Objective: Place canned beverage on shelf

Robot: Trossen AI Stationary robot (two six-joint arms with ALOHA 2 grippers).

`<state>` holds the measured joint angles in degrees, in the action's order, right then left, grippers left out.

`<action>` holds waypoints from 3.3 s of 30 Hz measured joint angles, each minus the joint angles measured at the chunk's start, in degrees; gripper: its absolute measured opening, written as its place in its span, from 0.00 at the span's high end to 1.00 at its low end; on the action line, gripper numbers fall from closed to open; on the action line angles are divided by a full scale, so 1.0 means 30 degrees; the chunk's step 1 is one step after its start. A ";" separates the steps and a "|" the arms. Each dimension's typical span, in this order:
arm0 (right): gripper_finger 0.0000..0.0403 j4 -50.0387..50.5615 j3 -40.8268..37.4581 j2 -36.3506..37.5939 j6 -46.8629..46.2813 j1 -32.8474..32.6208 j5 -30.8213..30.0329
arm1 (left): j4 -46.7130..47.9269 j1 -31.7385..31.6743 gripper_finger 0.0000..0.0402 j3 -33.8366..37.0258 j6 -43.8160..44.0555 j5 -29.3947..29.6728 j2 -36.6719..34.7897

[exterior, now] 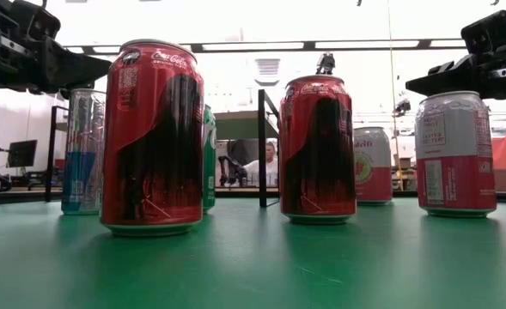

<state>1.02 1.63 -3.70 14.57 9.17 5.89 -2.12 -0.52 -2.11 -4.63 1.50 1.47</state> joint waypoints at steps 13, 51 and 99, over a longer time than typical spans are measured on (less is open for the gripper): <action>0.96 0.0003 0.0000 0.0003 0.0003 -0.0005 0.0003 | -0.0004 -0.0004 1.00 0.0000 -0.0004 0.0000 0.0003; 0.96 -0.2206 -0.0066 0.0007 -1.2576 -0.0023 -0.0168 | -0.7712 -0.0004 1.00 0.0000 0.4111 0.2095 -0.0004; 0.96 -0.0824 0.9442 -0.9369 -0.8655 -0.0095 -0.1129 | 0.6068 0.0931 1.00 -1.1357 1.1063 0.1257 1.1285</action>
<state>-1.46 29.95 -31.81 -11.40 8.88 2.50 16.09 2.27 -36.18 28.56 5.27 35.32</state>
